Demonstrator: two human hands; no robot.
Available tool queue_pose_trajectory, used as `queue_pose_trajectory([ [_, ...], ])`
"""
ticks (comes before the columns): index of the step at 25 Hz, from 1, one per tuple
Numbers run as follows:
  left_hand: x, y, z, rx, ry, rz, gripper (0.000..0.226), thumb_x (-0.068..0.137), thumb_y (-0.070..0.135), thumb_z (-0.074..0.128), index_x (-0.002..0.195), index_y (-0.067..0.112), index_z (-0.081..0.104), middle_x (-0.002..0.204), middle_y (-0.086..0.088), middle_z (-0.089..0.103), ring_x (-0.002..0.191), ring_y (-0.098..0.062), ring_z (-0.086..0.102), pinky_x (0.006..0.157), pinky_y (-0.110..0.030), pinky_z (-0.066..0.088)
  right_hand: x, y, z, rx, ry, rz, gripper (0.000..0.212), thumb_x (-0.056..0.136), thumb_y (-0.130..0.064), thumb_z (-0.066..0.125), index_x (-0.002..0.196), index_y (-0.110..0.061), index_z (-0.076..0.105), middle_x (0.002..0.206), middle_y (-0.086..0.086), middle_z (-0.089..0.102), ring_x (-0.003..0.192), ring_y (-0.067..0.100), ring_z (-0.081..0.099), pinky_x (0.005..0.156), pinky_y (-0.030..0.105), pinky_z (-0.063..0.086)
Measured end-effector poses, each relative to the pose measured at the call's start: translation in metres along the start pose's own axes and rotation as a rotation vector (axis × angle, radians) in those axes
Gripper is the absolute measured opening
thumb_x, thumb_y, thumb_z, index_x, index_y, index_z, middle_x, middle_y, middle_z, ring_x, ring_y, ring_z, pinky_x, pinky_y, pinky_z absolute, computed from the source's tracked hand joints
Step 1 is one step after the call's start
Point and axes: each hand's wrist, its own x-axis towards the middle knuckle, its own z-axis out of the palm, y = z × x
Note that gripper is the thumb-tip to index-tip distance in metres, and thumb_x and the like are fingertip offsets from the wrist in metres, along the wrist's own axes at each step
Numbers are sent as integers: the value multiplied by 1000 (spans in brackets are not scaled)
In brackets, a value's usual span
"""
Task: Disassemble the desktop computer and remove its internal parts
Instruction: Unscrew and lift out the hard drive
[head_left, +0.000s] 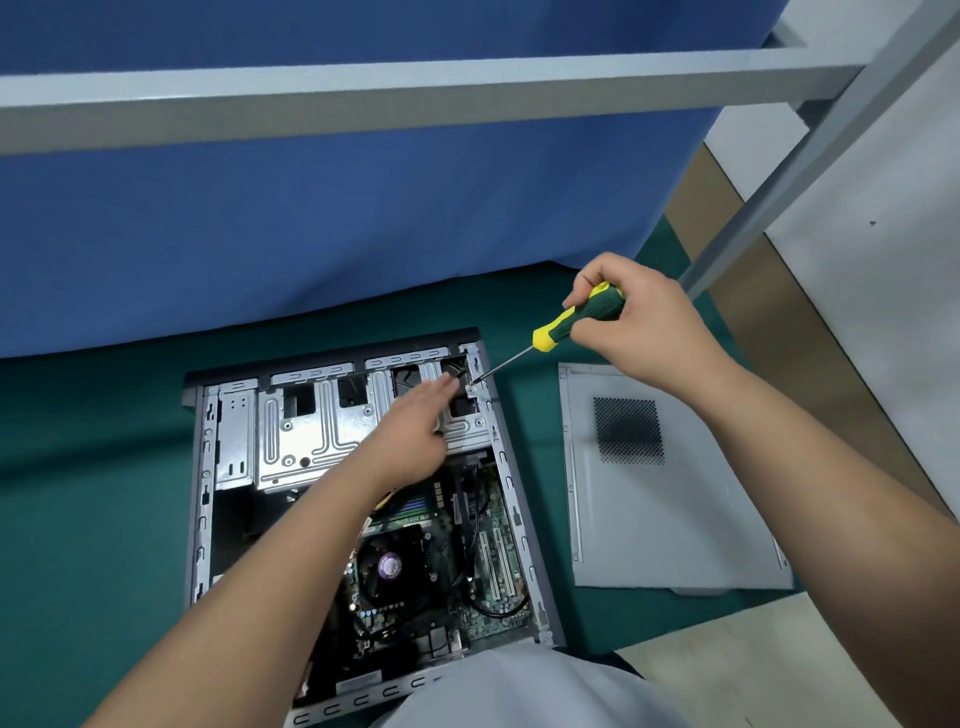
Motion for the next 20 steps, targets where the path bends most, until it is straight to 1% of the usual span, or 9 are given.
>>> queue_pose_trajectory([
  [1,-2,8,-2,-222,153,-54,67,92,-2,48,152,29,46,161,2,39,133,-24,54,109,-34,48,-2,2,-2,20,6,21,18,70,-23,66,85,-30,59,83,6,68,49,12,38,43,20,35],
  [3,-4,27,0,-826,378,-260,37,98,0,48,123,20,67,134,-9,66,89,-14,68,78,-26,60,-7,7,-4,71,29,57,18,69,-23,66,86,-29,60,90,3,70,51,14,43,47,26,40],
  [5,-2,43,6,-1471,311,-444,17,101,3,53,113,3,65,119,-23,71,89,-20,73,83,-33,63,-13,12,-5,130,60,86,19,70,-19,67,85,-28,61,87,0,71,57,21,52,53,29,43],
  [7,-1,54,14,-1764,185,-516,17,103,12,57,107,-4,62,110,-28,73,97,-32,76,80,-39,64,-19,19,-5,200,90,112,20,72,-13,67,86,-26,62,85,-3,72,61,26,59,52,26,45],
  [11,3,68,21,-1863,139,-500,23,104,17,59,100,-5,66,107,-28,74,99,-35,76,76,-38,65,-27,34,-3,226,101,139,21,74,-8,69,87,-23,61,73,-20,67,46,6,45,42,15,35],
  [13,6,73,22,-1819,171,-522,19,103,11,59,101,-5,68,102,-26,75,93,-29,77,74,-35,65,-30,42,-2,223,101,158,22,74,-9,69,87,-25,61,74,-23,67,47,6,44,44,15,36],
  [16,12,79,26,-1761,218,-547,16,104,4,56,106,-7,67,93,-23,76,80,-24,78,68,-30,64,-35,55,-2,285,128,163,28,75,-15,70,94,-32,60,88,-15,74,62,19,62,57,26,51],
  [18,15,86,28,-1736,228,-533,15,104,2,55,105,-7,66,93,-23,76,79,-23,78,67,-29,64,-38,64,-1,445,200,185,34,79,-24,76,107,-35,60,96,-11,75,79,23,70,72,34,59],
  [20,20,94,33,-1717,229,-509,14,103,0,54,107,-8,66,97,-24,76,81,-24,78,68,-28,64,-40,75,6,792,315,272,35,79,-31,82,110,-30,65,99,-6,69,83,18,68,75,32,57],
])
